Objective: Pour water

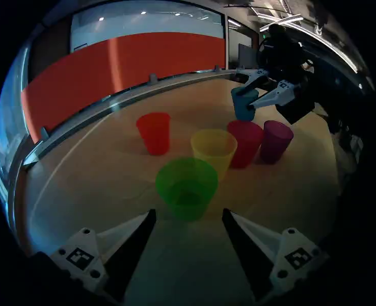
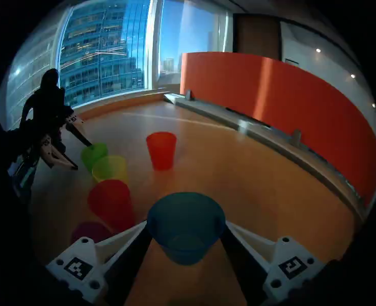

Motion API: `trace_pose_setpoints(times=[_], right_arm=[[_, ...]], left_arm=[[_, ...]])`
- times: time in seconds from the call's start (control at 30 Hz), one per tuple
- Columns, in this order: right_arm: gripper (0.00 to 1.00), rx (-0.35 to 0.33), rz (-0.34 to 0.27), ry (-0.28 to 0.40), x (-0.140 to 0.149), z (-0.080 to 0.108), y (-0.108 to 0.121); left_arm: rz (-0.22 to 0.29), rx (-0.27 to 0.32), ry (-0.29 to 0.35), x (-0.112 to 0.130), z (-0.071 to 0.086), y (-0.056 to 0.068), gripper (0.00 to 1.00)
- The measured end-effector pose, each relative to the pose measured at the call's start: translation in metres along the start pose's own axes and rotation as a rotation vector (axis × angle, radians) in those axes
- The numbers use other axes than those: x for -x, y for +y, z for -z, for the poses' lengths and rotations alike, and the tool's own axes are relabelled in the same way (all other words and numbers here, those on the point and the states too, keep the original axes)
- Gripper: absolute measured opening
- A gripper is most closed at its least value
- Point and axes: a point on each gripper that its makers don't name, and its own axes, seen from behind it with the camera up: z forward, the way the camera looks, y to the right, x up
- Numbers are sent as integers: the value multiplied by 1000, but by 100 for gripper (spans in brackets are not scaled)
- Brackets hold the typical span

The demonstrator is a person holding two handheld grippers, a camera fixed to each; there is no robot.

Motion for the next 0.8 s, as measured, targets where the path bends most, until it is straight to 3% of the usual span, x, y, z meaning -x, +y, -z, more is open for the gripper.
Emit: trace_pose_setpoints(times=[0.43, 0.8], right_arm=[[91, -17, -33, -33, 27, -17, -5], [91, -26, -42, -42, 38, -14, -9]], left_arm=[[40, -17, 38, -3, 14, -2, 97], [38, -18, 45, -7, 14, -3, 97]])
